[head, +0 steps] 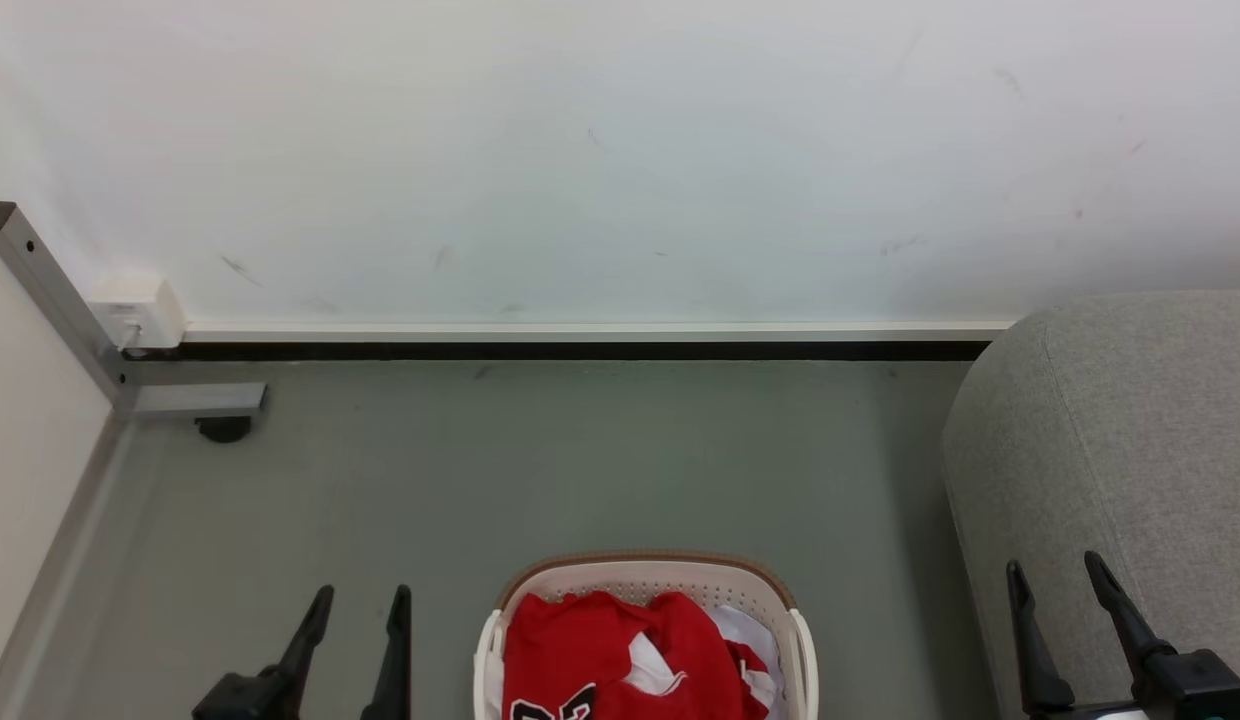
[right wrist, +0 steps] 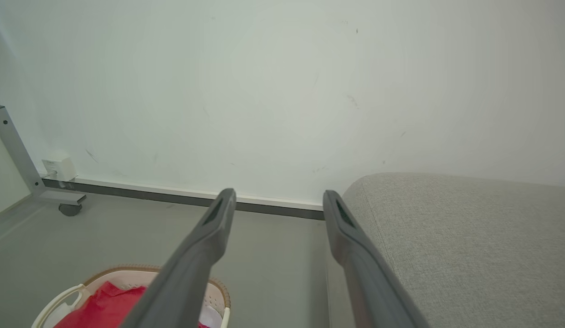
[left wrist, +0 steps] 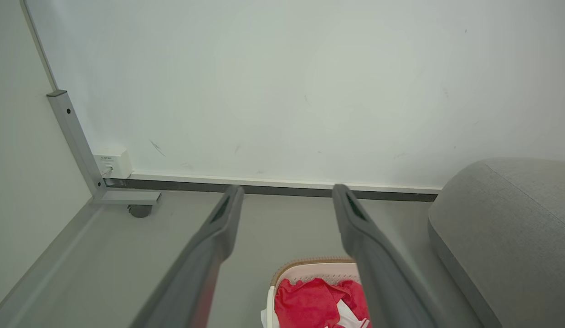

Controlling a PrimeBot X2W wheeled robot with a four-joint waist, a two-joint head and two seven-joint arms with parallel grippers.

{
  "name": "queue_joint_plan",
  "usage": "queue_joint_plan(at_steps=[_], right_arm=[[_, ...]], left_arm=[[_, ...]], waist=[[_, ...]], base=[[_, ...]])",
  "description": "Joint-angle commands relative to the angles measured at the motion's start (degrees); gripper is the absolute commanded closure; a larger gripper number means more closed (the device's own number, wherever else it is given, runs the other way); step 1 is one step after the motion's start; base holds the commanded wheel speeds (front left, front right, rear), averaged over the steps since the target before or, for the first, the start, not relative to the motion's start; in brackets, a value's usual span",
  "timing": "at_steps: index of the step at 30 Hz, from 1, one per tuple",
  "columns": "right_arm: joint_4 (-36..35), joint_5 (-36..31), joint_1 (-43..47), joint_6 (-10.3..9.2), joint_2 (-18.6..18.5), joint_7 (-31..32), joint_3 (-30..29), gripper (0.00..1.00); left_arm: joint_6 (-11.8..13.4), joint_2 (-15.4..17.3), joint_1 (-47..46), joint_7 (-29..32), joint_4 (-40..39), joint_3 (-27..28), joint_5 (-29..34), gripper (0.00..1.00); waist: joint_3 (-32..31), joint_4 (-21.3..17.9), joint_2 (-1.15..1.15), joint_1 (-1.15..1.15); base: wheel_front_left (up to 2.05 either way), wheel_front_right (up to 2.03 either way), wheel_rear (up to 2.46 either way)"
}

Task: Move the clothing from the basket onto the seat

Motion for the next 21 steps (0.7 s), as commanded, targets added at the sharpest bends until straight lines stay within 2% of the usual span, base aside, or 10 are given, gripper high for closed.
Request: queue_joint_plan(at_steps=[1, 10, 21], right_arm=[[0.06, -1.36, 0.59, -0.11, 0.1, -0.38, -0.47, 0.0], [1.04, -4.0, 0.44, -0.12, 0.93, -0.41, -1.68, 0.0], [0.83, -2.61, -0.53, -0.12, 0.85, -0.4, -0.87, 0.0]], left_arm=[[-0.25, 0.52, 0.68, -0.47, 0.1, -0.02, 1.58, 0.0], [-0.74, 0.45, 0.82, -1.34, 0.79, -0.22, 4.42, 0.0], [-0.88, 0.32, 0.52, -1.28, 1.11, 0.4, 3.8, 0.0]], waist=[[0.0, -0.02, 0.0, 0.0], [0.13, -0.19, 0.0, 0.0], [0.96, -1.45, 0.0, 0.0]], base=[[0.0, 0.0, 0.0], [0.0, 0.0, 0.0], [0.0, 0.0, 0.0]])
